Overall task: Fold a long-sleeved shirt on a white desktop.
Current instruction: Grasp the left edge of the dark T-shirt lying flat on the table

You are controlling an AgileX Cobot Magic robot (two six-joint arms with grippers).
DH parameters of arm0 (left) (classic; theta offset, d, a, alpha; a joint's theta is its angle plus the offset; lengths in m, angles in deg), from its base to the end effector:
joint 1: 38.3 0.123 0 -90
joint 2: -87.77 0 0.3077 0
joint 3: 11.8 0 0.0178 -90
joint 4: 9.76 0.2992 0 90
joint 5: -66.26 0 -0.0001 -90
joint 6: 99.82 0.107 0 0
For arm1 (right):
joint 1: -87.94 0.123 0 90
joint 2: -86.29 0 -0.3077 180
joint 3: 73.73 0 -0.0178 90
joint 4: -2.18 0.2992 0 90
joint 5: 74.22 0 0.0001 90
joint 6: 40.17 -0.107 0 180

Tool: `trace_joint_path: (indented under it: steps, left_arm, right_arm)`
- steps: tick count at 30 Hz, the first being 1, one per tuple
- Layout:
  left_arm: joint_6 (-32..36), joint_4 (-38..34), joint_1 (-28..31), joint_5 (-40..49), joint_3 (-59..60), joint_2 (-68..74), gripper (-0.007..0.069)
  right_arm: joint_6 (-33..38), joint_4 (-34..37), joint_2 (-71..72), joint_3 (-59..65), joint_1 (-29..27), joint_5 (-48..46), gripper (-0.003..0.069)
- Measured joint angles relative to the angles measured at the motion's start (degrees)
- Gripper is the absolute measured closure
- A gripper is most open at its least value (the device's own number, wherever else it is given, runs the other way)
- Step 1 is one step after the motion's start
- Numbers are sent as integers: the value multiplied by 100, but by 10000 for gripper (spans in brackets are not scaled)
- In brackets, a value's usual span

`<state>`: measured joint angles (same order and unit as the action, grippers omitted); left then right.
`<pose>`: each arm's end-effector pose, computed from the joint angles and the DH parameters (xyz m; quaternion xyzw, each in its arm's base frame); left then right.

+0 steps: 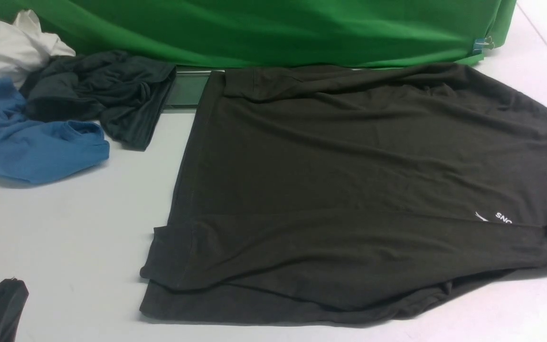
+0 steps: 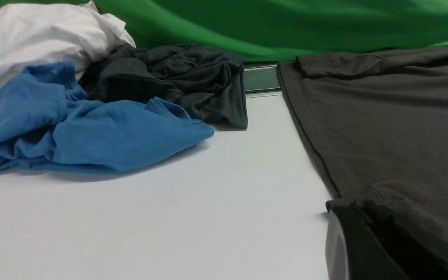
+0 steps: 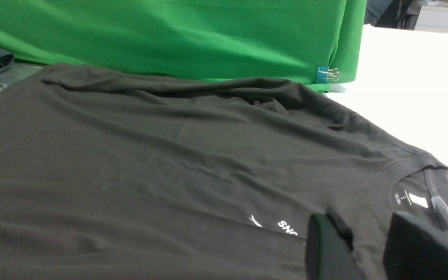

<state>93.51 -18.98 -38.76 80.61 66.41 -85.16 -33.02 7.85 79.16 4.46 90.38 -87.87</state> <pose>0.0968 -0.0050 0.1856 0.0451 0.7616 0.0070 0.6465 0.0969 0.0066 0.1867 -0.0346 0.7591 0.0134 0.6500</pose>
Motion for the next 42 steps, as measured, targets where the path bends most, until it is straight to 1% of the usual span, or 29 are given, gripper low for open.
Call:
trace_joint_path:
  steps: [3,9,11,13,15,16,17,18,21,22,23,25,26,27,28,29,31,33,35,36,37,38,40,42]
  left_arm:
    - [0,6,0,-7,0,0,603]
    - [0,408,0,-236,0,0,603]
    - [-4,550,0,-475,0,0,603]
    - [-4,461,0,-852,0,0,603]
    - [-19,296,0,-1405,0,0,603]
    - [-19,251,0,-1646,0,0,603]
    - [-19,219,0,-1763,0,0,603]
    - [-51,186,0,-2156,0,0,603]
    - [-292,166,0,-2951,0,0,603]
    - [-292,166,0,-3005,0,0,603]
    - [-584,161,0,-3400,0,0,603]
    - [-1333,147,0,-4501,0,0,603]
    - [-1578,147,0,-4960,0,0,603]
    - [-1674,147,0,-5040,0,0,603]
    - [-1915,147,0,-5362,-74,-6,603]
    - [-2068,145,0,-5356,-220,-6,603]
    - [-2196,145,0,-5009,-736,-11,603]
    - [-2243,183,0,-4643,-1300,113,603]
    - [-2263,250,0,-4235,-2117,469,603]
    - [-2263,280,0,-4145,-2376,562,603]
    - [-2267,323,0,-3619,-3018,983,603]
    - [-2267,342,0,-3129,-3503,1219,603]
    - [-2267,388,0,-1842,-4470,1891,603]
    - [-2261,482,0,-758,-5156,2566,603]
  right_arm:
    - [0,0,0,0,0,3,412]
    - [-163,0,0,0,0,366,412]
    - [-670,0,0,0,0,1083,412]
    - [-1244,0,0,0,0,1676,412]
    - [-1712,6,0,0,0,2328,412]
    - [-2041,6,0,0,0,2802,412]
    - [-2041,6,0,0,0,2802,412]
    - [-2312,6,0,0,0,3295,412]
    - [-2749,10,0,0,0,3751,412]
    - [-2903,10,0,0,0,3787,412]
    - [-3209,10,-8,0,0,3889,412]
    - [-3883,17,-93,-7,0,4009,412]
    - [-4075,19,-160,-68,0,3991,412]
    - [-4075,28,-176,-89,0,3983,412]
    - [-4211,32,-306,-286,0,3951,412]
    - [-4211,32,-419,-590,0,3942,412]
    - [-4070,32,-714,-1278,0,3934,412]
    - [-3710,26,-1063,-2028,0,3829,412]
    - [-3329,20,-1519,-2953,0,3469,412]
    - [-3253,20,-1622,-3144,0,3413,412]
    - [-2955,20,-2039,-3897,0,2760,412]
    - [-2769,20,-2318,-4351,0,2293,412]
    - [-2359,16,-2837,-5102,0,1365,412]
    - [-1978,14,-3406,-5779,0,411,412]
